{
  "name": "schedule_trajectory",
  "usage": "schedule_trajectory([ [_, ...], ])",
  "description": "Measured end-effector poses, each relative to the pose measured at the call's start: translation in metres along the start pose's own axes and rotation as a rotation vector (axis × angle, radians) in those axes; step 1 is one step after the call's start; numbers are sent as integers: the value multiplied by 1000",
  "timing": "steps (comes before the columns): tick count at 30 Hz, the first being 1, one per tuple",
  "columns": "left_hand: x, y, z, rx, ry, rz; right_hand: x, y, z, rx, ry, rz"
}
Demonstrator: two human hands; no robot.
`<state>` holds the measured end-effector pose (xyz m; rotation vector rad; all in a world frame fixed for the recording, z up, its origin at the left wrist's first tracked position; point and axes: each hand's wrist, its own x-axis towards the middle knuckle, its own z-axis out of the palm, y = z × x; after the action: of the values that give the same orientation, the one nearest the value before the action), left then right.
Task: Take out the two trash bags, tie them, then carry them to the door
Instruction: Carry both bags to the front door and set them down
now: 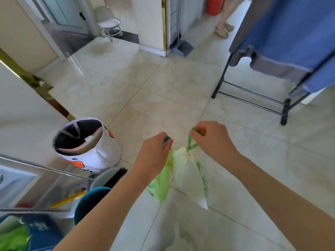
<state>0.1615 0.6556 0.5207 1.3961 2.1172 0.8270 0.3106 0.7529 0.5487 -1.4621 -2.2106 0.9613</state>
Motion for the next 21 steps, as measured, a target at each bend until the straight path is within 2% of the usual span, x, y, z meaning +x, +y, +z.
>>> schedule_trajectory([
  [6,4,100,-33,16,10,62,-29,-17,-97,30,133,45],
  [11,4,153,-30,94,-91,188,-58,-1,-153,43,152,81],
  [15,9,195,-13,79,-112,213,-77,27,-187,44,197,152],
  [21,16,249,49,-21,-265,238,-103,85,-228,21,266,289],
])
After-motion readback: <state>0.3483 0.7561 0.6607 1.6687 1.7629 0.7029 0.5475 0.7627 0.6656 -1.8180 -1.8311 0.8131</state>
